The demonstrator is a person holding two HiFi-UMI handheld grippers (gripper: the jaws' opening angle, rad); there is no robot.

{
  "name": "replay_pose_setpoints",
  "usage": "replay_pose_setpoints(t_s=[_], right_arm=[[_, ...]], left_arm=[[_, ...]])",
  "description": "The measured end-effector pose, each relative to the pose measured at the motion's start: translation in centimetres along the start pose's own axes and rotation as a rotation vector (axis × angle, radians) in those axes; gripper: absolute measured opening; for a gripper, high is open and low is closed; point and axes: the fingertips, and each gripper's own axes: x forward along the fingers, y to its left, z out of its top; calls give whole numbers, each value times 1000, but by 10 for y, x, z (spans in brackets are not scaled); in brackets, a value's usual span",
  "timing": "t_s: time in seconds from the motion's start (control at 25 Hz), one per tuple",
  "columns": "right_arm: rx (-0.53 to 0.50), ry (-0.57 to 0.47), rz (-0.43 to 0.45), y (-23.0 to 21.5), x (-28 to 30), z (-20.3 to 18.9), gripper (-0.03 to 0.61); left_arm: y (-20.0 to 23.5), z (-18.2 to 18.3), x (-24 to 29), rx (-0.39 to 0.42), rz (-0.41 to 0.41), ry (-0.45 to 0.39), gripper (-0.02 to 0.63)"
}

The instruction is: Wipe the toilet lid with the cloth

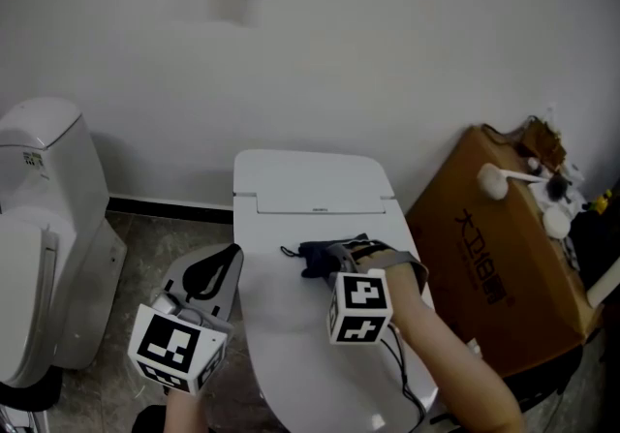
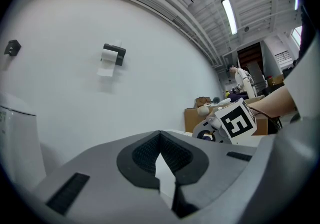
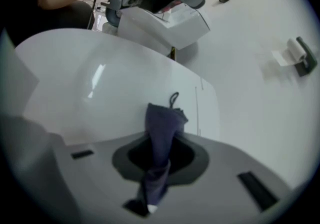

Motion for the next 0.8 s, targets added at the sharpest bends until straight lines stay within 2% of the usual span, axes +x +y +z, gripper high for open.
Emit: replay_pose_setpoints(t_s=[0.6,0.8], right_arm=[[-70,-80,9,-3,2,73,63],[-99,-110,12,-3,2,96,63]], left_arm=[[-3,-7,6,-29,-14,1,17],[3,-4,2,-18,17,6,17]])
